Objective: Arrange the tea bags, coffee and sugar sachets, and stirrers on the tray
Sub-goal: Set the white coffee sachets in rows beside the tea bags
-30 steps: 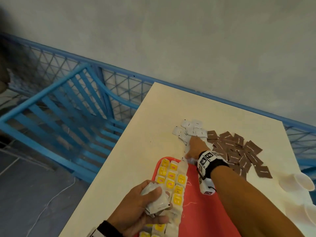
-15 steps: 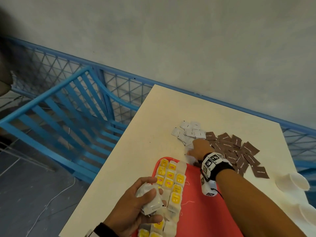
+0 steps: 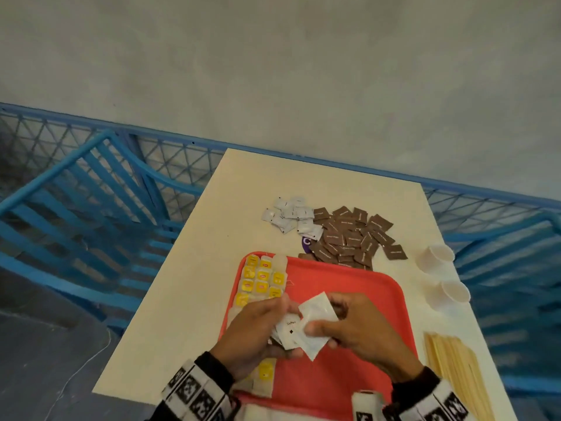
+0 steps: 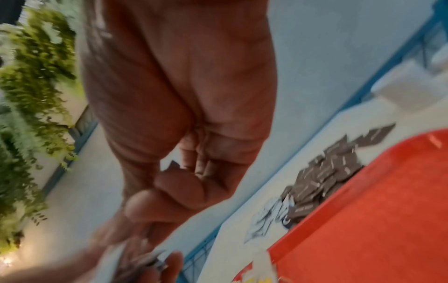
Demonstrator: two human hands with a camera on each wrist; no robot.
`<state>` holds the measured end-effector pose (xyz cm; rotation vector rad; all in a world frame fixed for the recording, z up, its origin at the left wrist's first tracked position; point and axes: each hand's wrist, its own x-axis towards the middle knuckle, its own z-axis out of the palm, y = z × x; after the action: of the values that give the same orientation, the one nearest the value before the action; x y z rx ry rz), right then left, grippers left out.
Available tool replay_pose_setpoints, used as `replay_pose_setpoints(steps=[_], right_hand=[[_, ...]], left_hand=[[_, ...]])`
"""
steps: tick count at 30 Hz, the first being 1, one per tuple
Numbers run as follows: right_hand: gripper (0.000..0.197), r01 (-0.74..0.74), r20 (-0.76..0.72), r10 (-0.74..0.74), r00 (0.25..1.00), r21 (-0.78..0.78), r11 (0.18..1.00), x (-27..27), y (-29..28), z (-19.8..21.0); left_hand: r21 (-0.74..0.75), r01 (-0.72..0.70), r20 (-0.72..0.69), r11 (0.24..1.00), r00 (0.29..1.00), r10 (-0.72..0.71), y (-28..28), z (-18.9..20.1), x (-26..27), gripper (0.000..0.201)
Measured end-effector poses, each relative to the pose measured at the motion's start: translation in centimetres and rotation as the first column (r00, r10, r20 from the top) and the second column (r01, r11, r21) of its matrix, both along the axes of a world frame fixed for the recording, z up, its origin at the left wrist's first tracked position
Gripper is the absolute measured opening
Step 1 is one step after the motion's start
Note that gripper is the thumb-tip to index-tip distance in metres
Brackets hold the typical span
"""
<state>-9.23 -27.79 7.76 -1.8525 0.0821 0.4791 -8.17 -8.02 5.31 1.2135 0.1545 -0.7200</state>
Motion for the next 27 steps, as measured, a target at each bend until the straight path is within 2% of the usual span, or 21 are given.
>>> replay_pose_setpoints(steps=[3,5,8,12,17,23,27], right_hand=[[0.022,0.066,0.018,-0.066,0.998,0.015,0.998,-2.5,-0.4,-0.4],[0.014,0.095,0.015,-0.097,0.995,0.088,0.992,-3.8,-0.6,-0.2],[0.023,0.138,0.005,-0.143,0.99,0.229,0.964,-5.6,-0.8,0.3],[0.022,0.259,0.034,-0.276,0.96,0.258,0.931,-7.0,-1.3,0.1],[0.014,0.309,0.03,-0.333,0.942,0.3,0.902,-7.5,-1.5,0.1],[0.017,0.315,-0.041,-0.319,0.947,0.325,0.892,-7.1,0.3,-0.4],[0.015,0.37,-0.053,-0.37,0.928,0.267,0.89,-6.1,2.3,-1.5]], left_hand=[[0.008,0.071,-0.007,0.997,0.997,-0.071,-0.9,0.7,-1.9,0.034],[-0.008,0.085,0.002,0.996,0.996,-0.085,-0.9,0.9,-2.7,0.031],[0.015,0.127,0.039,0.992,0.991,-0.127,-0.4,1.2,-3.0,0.024],[0.056,0.158,0.09,0.986,0.983,-0.163,0.3,1.1,-3.8,0.028],[0.095,0.089,0.189,0.992,0.976,-0.105,0.9,1.0,-4.6,0.036],[0.053,-0.021,0.079,0.998,0.997,0.017,0.9,0.6,-4.4,0.031],[-0.077,-0.076,-0.002,0.994,0.997,0.076,0.5,0.1,-4.3,0.028]])
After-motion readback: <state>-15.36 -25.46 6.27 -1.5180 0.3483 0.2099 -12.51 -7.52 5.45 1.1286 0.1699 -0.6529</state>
